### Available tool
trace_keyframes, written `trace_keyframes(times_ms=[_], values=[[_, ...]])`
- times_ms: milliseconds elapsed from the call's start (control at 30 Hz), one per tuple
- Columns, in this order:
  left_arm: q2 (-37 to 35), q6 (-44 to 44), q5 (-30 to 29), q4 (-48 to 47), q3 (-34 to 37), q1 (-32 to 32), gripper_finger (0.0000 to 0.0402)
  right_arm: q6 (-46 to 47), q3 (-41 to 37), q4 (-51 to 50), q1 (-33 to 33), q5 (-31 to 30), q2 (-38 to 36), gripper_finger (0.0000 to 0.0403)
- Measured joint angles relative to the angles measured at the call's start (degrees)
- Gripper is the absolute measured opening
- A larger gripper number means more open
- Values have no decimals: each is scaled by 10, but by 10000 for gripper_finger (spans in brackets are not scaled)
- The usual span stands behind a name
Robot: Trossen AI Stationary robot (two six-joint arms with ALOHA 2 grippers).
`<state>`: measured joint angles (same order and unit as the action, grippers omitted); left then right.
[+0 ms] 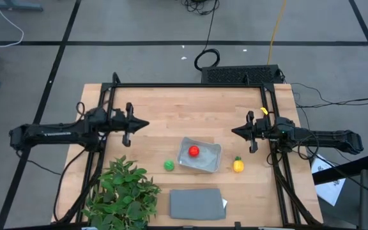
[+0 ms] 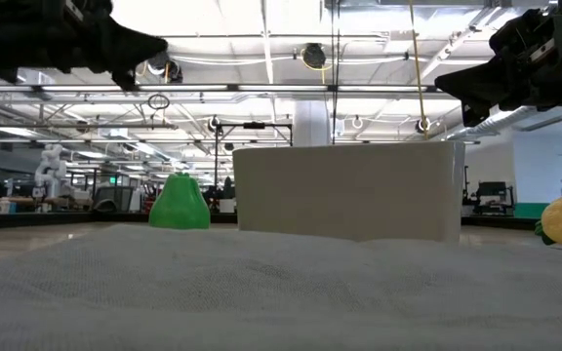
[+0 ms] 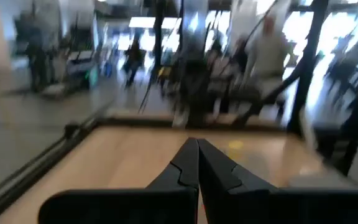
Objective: Pick and placing Produce into tupperware
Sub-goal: Put the yellow pineapple into the gray bin
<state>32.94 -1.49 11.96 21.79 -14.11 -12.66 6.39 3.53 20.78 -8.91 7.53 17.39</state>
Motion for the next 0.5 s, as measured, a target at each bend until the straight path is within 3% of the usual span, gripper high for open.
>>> trace_keyframes(times_ms=[267, 500], values=[[-81, 56, -134, -143, -32, 85, 0, 0, 0, 0, 0, 0, 0, 0], [-129, 88, -167, -176, -13, 123, 0, 0, 0, 0, 0, 0, 0, 0]])
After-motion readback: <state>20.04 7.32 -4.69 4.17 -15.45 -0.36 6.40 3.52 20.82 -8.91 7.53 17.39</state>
